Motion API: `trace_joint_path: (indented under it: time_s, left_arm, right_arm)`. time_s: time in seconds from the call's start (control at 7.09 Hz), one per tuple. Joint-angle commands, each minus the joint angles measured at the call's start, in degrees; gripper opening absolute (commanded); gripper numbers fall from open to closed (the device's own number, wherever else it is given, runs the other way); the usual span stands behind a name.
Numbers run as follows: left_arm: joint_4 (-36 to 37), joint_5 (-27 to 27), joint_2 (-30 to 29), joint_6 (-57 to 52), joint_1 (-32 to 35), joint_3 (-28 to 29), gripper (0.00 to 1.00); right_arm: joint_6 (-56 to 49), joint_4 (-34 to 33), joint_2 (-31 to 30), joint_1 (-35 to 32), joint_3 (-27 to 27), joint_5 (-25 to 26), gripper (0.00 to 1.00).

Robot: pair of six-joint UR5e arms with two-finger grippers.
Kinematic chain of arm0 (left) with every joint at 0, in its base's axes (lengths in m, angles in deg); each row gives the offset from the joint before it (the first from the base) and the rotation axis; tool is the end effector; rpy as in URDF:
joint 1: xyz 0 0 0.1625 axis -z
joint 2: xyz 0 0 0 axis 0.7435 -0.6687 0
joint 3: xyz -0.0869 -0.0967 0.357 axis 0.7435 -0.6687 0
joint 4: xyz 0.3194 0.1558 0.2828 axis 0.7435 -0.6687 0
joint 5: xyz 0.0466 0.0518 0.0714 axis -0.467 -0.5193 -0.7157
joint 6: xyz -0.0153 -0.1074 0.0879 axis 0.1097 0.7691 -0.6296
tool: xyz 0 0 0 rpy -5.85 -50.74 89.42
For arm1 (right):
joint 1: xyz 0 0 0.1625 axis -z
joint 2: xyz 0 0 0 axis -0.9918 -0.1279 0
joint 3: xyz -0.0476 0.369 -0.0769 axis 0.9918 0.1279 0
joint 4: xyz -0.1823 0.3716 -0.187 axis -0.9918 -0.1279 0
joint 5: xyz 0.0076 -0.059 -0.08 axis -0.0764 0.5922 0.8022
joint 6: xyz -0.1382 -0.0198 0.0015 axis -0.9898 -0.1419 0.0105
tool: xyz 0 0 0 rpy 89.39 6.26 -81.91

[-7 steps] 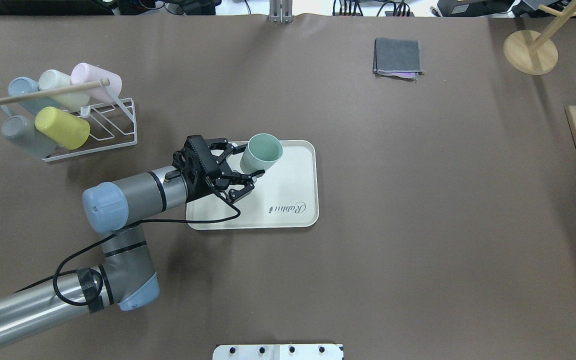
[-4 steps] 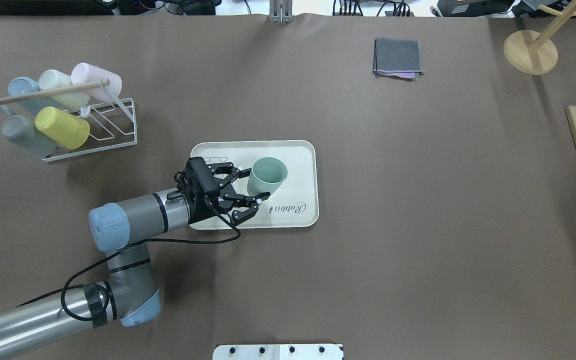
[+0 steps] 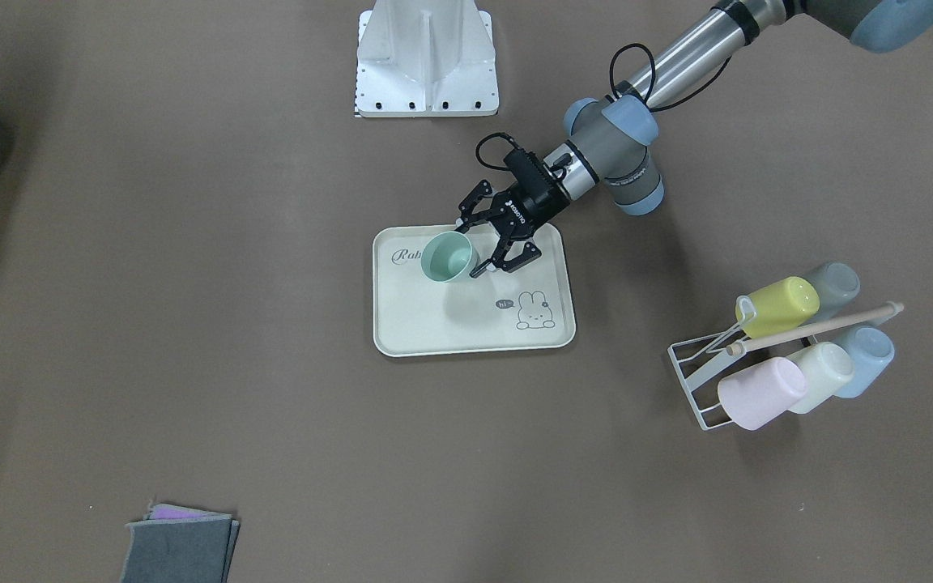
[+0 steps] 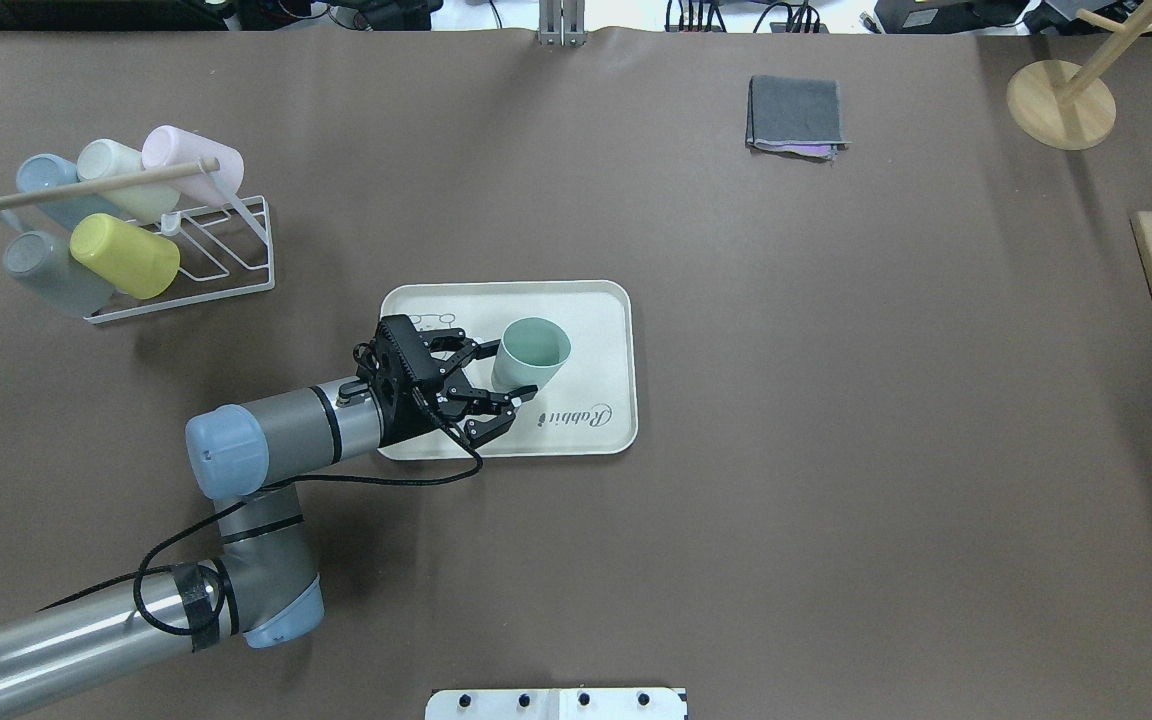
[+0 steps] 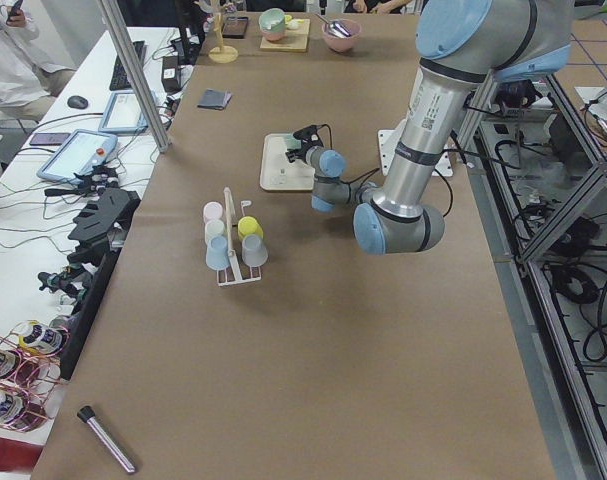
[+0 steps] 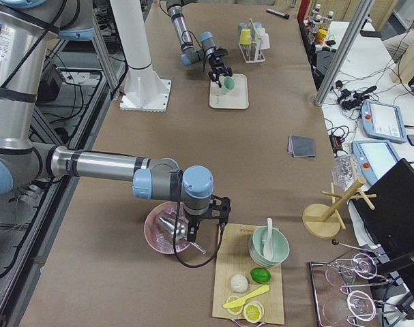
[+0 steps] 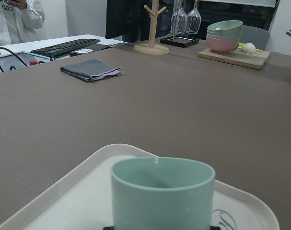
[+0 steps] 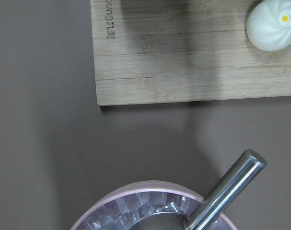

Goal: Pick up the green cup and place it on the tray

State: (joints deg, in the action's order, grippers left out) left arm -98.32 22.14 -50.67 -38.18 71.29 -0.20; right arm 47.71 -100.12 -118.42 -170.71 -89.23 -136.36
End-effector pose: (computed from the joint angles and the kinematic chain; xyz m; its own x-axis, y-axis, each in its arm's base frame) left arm 0.6176 -0.4199 0.2827 0.3218 0.8529 -0.4111 0.3792 0.2818 0.8814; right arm 0.0198 -0.4198 0.6569 0.7038 0.0924 0.7043 -0.0249 0.9941 -0.1055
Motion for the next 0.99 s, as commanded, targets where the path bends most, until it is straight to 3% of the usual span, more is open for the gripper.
trace_joint_path:
  time_s: [0.0,0.42,0.85]
  left_arm:
    - [0.0,-0.2,-0.5,0.1,0.4,0.2,0.32]
    - [0.1,-1.6,-0.5,0.2,0.2,0.4,0.81]
    - [0.1,-1.9,-0.4,0.1,0.1,0.4,0.89]
  right_arm:
    - [0.0,-0.5,0.1,-0.1,0.0,0.0,1.00]
    - [0.2,-1.9,0.5,-0.1,-1.0,-0.2,1.00]
    - [0.0,-1.7,0.1,-0.1,0.7,-0.1,1.00]
